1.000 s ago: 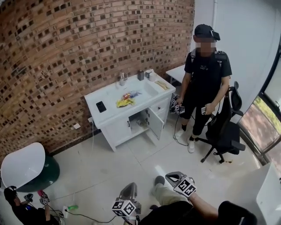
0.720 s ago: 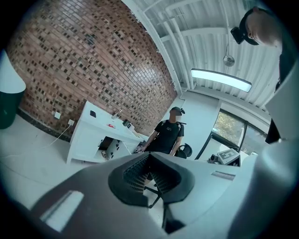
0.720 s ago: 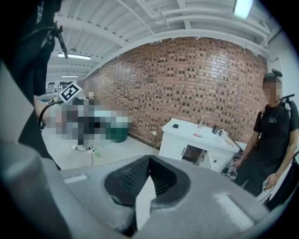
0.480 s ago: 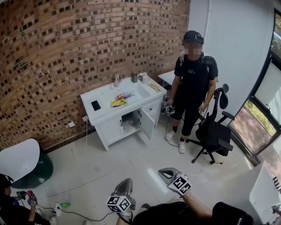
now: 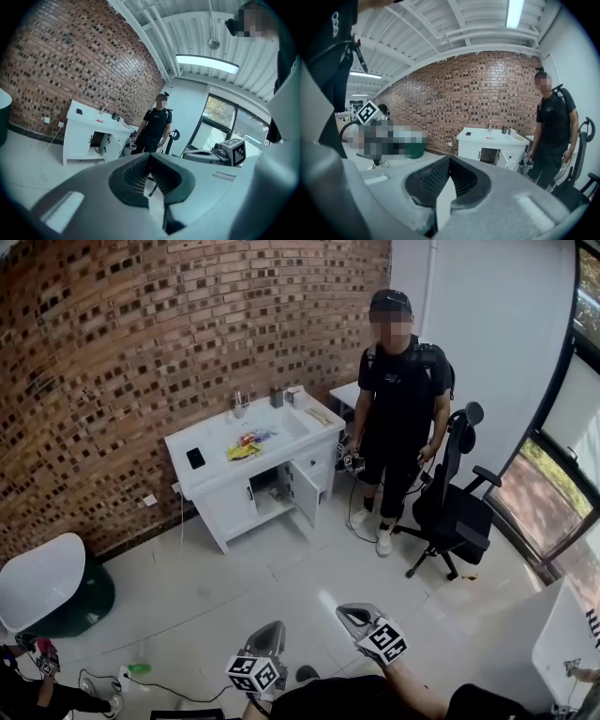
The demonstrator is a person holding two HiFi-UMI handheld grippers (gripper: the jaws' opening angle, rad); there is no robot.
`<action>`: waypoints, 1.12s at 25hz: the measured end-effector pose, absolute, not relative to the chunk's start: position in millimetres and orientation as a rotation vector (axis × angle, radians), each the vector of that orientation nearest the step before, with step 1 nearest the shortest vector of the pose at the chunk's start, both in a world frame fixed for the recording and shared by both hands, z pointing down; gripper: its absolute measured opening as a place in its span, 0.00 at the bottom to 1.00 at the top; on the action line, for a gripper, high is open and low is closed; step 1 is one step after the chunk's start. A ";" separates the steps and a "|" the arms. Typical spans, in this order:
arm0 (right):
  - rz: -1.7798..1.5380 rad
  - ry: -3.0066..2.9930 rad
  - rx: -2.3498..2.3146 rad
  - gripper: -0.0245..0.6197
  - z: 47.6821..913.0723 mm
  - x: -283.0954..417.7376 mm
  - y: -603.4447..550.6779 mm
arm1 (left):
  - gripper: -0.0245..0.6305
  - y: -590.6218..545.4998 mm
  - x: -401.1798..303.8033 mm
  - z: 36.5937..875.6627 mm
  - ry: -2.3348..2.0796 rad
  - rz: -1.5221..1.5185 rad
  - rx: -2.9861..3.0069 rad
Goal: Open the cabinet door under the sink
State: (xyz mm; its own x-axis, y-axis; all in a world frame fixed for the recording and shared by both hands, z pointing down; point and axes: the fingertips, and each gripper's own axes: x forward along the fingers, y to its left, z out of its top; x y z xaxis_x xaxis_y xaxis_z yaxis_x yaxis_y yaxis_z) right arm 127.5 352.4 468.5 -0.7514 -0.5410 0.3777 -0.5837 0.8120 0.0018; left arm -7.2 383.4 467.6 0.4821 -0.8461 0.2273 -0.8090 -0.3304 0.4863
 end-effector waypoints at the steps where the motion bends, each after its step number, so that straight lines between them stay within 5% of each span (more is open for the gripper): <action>1: 0.165 -2.644 0.851 0.02 467.0 131.7 355.0 | 0.06 386.0 0.4 467.5 -1.355 -0.078 2.197; 28: 0.174 -2.719 0.830 0.02 458.5 149.8 398.2 | 0.06 424.4 61.7 461.0 -1.328 0.069 2.327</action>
State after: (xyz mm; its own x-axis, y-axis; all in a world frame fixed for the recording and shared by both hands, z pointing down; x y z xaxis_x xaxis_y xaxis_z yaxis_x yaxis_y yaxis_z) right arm 149.8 398.2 458.5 -0.7908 -0.5269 0.3113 -0.5623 0.8264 -0.0296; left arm 61.7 424.4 461.0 0.5333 -0.8039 0.2632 -0.8270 -0.4301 0.3621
